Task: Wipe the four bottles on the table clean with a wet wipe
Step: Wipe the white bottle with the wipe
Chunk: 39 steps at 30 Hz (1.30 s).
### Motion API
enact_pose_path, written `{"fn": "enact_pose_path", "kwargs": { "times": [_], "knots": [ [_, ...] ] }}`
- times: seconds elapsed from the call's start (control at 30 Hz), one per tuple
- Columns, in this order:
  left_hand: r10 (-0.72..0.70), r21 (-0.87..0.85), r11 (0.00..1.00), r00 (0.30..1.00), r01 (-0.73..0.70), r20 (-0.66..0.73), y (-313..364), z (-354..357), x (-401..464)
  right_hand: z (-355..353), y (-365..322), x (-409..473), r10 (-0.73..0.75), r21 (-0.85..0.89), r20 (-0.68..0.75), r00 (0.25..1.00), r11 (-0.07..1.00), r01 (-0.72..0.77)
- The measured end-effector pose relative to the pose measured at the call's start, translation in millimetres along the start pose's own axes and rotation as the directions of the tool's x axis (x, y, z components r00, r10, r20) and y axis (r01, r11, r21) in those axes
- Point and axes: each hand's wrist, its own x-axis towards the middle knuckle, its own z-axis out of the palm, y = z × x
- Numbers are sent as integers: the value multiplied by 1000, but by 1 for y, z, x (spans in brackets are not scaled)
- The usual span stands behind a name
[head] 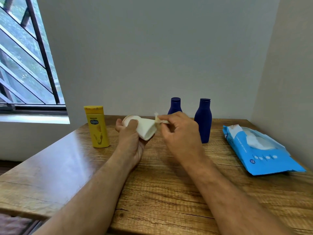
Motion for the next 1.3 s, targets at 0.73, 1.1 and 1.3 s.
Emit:
{"fn": "enact_pose_path", "kwargs": {
  "times": [0.73,1.1,1.3],
  "knots": [
    [224,801,358,877,-480,425,-5,-6,-15,-6,-3,2,106,254,-28,994,962,-96],
    [267,796,352,868,-493,419,-5,-13,-13,0,-3,-4,-39,43,110,993,999,34],
    [285,874,236,890,-424,355,-9,-14,-6,-1,-7,-5,-78,125,153,985,990,59]
  ]
}}
